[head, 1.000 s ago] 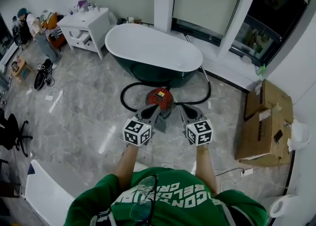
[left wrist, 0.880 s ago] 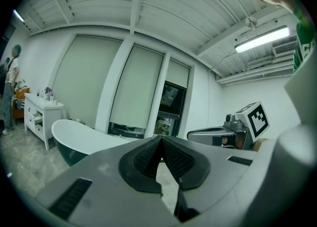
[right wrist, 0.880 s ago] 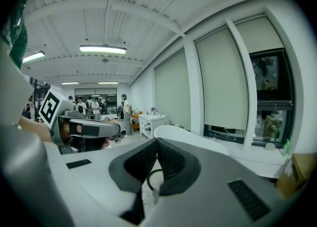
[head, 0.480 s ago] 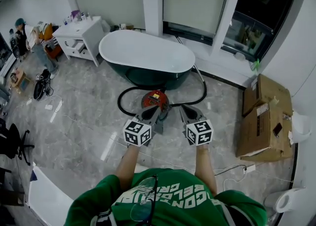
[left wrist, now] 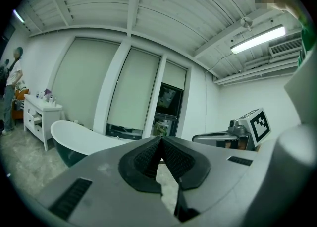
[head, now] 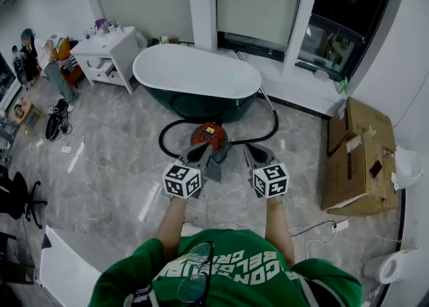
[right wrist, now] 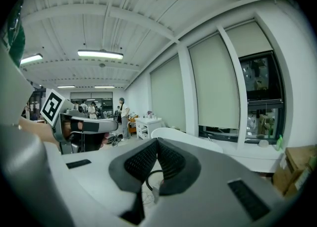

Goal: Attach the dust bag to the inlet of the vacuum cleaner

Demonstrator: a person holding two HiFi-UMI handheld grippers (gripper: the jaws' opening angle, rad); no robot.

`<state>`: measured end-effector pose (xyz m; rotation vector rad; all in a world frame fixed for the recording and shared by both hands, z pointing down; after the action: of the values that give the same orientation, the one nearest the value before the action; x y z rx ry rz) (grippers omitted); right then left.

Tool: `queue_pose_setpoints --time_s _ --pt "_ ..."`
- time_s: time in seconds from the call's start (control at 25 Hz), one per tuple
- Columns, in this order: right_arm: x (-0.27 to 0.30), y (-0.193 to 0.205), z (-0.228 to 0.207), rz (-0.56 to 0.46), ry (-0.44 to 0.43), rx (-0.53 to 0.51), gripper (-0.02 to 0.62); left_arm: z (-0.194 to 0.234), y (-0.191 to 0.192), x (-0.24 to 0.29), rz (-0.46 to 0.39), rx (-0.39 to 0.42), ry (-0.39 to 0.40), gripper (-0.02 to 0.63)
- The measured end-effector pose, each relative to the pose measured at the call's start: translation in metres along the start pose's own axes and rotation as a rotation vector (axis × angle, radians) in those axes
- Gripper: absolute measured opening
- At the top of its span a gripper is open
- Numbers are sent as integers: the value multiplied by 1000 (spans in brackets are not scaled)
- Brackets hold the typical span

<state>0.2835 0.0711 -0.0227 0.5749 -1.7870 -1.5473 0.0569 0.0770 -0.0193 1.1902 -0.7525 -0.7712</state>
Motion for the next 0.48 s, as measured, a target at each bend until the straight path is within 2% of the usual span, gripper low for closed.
queue_pose_setpoints --time_s 0.48 --pt "-18 7 23 -15 7 -15 9 -13 12 -29 1 0 -10 5"
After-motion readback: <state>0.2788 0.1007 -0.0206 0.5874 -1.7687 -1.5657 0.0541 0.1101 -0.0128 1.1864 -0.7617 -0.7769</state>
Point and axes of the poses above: the fingertips, and each gripper's own axes: x forward along the fingers, z to its left, y out of its underside, the point moved 9 cm from there along -x, backward along the fingers, and after that the axes turned 6 degrees about -y, right-handed, at the moved point
